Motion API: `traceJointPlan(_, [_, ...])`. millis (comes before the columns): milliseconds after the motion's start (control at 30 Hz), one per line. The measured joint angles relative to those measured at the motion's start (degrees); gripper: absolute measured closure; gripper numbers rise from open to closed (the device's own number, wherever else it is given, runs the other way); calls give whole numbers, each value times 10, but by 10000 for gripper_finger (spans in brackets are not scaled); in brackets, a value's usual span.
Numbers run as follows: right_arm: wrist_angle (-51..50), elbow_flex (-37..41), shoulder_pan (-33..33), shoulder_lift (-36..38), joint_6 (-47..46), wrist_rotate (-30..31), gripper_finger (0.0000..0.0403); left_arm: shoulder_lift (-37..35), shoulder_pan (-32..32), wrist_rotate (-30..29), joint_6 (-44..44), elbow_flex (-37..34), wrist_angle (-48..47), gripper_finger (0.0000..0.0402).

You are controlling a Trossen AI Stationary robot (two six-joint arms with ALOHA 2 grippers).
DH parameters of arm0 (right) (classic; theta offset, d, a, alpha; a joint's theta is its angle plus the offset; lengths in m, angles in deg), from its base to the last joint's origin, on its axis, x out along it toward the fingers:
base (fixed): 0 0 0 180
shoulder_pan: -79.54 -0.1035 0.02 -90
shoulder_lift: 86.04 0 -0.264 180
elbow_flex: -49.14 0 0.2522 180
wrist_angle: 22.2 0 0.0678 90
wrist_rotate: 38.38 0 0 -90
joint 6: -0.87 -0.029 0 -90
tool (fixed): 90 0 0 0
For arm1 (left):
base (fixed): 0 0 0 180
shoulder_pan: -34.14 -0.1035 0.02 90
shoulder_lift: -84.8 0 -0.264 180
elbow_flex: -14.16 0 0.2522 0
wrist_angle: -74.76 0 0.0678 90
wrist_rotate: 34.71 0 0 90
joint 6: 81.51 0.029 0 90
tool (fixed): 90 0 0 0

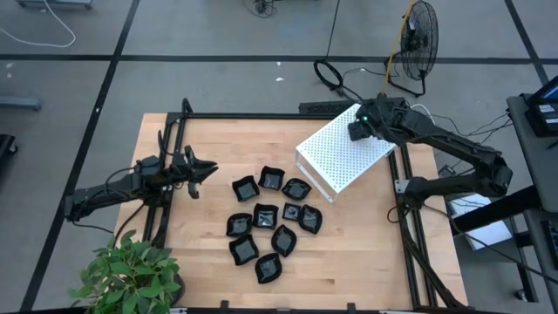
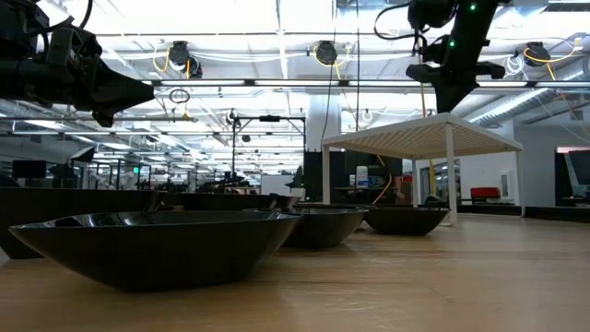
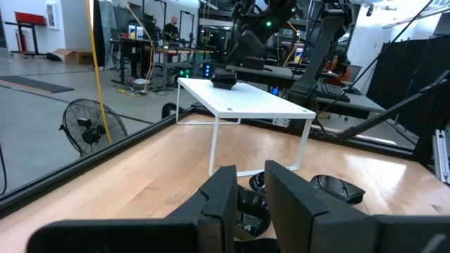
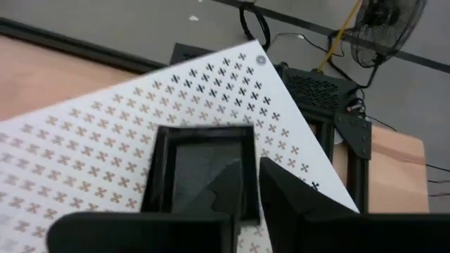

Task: Pick & Place Mini shaped plates
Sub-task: Stack the black square plate on top of the black square plates on the shelf

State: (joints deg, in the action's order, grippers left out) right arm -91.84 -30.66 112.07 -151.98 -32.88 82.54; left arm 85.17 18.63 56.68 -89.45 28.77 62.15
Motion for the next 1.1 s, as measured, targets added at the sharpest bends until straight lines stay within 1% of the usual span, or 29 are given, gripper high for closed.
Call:
traceJointPlan(200, [22, 0, -1, 26, 0, -36, 323, 0, 0, 0, 0, 0, 0, 325])
traceJointPlan(300, [44, 0, -12, 37, 1, -77, 312, 0, 0, 0, 0, 0, 0, 325])
traceJointPlan(400, [99, 2, -41, 41, 18, -129, 305, 0, 0, 0, 0, 0, 0, 325])
traceJointPlan(500, [213, 29, -92, 41, 39, -190, 305, 0, 0, 0, 0, 0, 0, 325])
traceJointPlan(567, [324, 59, -133, 40, 52, -223, 305, 0, 0, 0, 0, 0, 0, 325])
traceJointPlan(633, [457, 100, -175, 40, 69, -255, 306, 0, 0, 0, 0, 0, 0, 325])
traceJointPlan(733, [660, 157, -239, 31, 130, -300, 304, 0, 0, 0, 0, 0, 0, 325])
traceJointPlan(800, [722, 171, -281, 20, 173, -312, 300, 0, 0, 0, 0, 0, 0, 325])
traceJointPlan(867, [725, 160, -322, 7, 203, -300, 292, 0, 0, 0, 0, 0, 0, 325])
traceJointPlan(933, [681, 125, -361, -16, 225, -261, 283, 0, 0, 0, 0, 0, 0, 325])
traceJointPlan(1033, [551, 43, -411, -73, 249, -187, 269, 0, 0, 0, 0, 0, 0, 325])
traceJointPlan(1100, [460, -18, -436, -122, 244, -148, 264, 0, 0, 0, 0, 0, 0, 325])
